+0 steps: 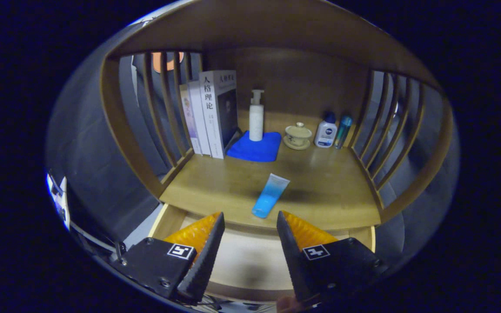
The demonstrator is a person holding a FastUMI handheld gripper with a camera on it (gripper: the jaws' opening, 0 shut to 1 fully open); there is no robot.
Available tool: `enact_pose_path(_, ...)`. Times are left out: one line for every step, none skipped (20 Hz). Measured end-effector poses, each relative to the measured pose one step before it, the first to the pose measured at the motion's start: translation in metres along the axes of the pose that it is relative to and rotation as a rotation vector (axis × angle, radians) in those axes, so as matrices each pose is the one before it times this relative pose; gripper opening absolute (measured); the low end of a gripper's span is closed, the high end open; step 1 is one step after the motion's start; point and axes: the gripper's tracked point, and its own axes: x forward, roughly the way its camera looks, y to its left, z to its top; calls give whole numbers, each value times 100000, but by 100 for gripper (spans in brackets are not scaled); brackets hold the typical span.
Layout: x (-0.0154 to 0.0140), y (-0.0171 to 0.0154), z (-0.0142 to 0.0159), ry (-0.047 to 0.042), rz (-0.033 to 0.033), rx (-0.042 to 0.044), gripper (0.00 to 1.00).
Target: Pull open the drawer, take out the items inside it, and place them on the countertop above the cabinet.
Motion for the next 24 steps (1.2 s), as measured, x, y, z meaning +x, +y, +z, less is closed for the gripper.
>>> enact_pose_path(-929, 99, -405, -1890, -116, -39, 77)
enact_pose_path(-864, 145, -396, -1628, 425, -174, 77)
enact_pose_path(-785, -20, -383, -1785, -348, -70, 77)
enact_pose_path(-889, -1, -147, -2365, -28, -490, 77)
enact_pose_path(-929, -80, -61, -3277, -1026, -936, 77)
enact_pose_path(-803, -192, -95, -3323, -1395, -1033, 77)
enact_pose_path(-834, 1, -48, -3619, -1111, -676, 78)
enact_pose_path(-802, -87, -171, -3042, -780, -541, 79)
enact_pose_path(-889, 22, -191, -2887, -491, -264, 80)
enact_pose_path(-841, -26, -246, -3324, -648, -796, 86)
enact_pose_path(-893, 149, -120, -3101, -149, -72, 93)
enact_pose_path(-726, 305, -336, -2865, 206, -618, 99)
enact_pose_path(-725, 135, -302, -2790, -436, 38, 99)
enact_pose_path(-792, 175, -66, -2907, 420, -204, 99)
enact_pose_path(-686, 91, -234, -2760, -585, 268, 99)
enact_pose_path(-665, 69, -200, -2957, -246, 194, 99)
enact_pose_path(-547, 38, -235, -2521, -633, 158, 99)
enact_pose_path(-628, 89, -446, -2239, -50, 380, 99)
enact_pose_path(-408, 184, -331, -2088, 227, 533, 99)
enact_pose_path(-411, 145, -393, -1735, 576, 367, 99)
enact_pose_path(-357, -6, -476, -1718, -30, 31, 99)
enact_pose_path(-371, -238, -608, -1162, -864, -231, 99)
enact_pose_path(-471, -188, -651, -1160, -1064, -171, 99)
enact_pose_path(-398, -20, -737, -481, -322, 80, 99)
